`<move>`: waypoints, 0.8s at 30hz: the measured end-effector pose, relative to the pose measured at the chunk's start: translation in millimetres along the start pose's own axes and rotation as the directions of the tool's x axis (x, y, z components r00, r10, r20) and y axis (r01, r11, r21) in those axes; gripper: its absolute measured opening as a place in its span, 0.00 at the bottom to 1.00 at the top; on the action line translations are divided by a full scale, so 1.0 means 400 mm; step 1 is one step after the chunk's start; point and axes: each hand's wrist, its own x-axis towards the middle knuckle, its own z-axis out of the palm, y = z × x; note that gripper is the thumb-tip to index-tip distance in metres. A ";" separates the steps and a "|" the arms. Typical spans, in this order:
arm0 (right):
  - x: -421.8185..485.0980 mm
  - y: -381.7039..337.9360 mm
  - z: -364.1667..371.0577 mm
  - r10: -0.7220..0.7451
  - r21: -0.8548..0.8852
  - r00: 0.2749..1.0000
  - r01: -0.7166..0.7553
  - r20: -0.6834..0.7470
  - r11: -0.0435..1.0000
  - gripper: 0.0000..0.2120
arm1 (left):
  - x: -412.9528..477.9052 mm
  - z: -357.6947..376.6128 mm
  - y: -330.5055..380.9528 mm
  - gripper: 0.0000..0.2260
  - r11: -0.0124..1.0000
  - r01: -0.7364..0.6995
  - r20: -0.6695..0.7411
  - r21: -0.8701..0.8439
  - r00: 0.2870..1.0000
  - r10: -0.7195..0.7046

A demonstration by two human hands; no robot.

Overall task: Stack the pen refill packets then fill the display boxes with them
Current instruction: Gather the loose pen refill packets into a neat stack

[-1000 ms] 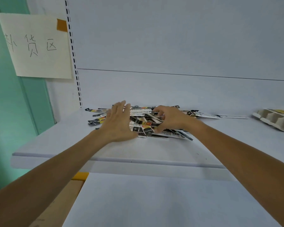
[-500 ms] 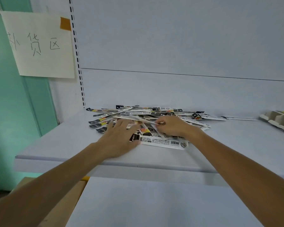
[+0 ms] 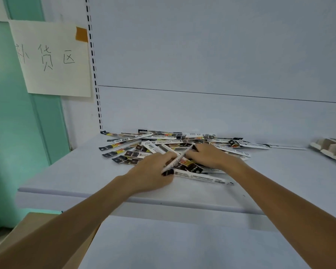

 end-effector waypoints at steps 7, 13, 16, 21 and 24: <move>-0.056 0.060 0.004 -0.131 0.030 0.981 0.137 -0.146 0.990 0.20 | 0.020 -0.032 -0.044 0.41 0.956 0.079 0.054 0.282 0.994 -0.098; -0.094 0.021 -0.015 -0.296 0.113 0.952 0.303 -0.075 0.946 0.22 | 0.026 0.002 -0.025 0.30 0.985 0.103 0.032 0.139 0.994 -0.108; -0.088 0.006 0.009 -0.342 -0.166 0.936 0.352 0.087 0.921 0.33 | 0.035 0.006 -0.026 0.30 0.997 0.033 -0.001 0.063 0.999 -0.033; -0.075 0.034 -0.013 -0.194 -0.219 0.981 0.187 -0.010 0.958 0.43 | 0.029 -0.038 -0.066 0.42 0.958 0.156 -0.003 0.240 0.987 -0.160; -0.067 0.043 -0.012 -0.076 -0.180 0.994 0.088 0.072 0.980 0.45 | 0.017 -0.037 -0.080 0.41 0.950 0.245 0.048 0.194 0.965 -0.258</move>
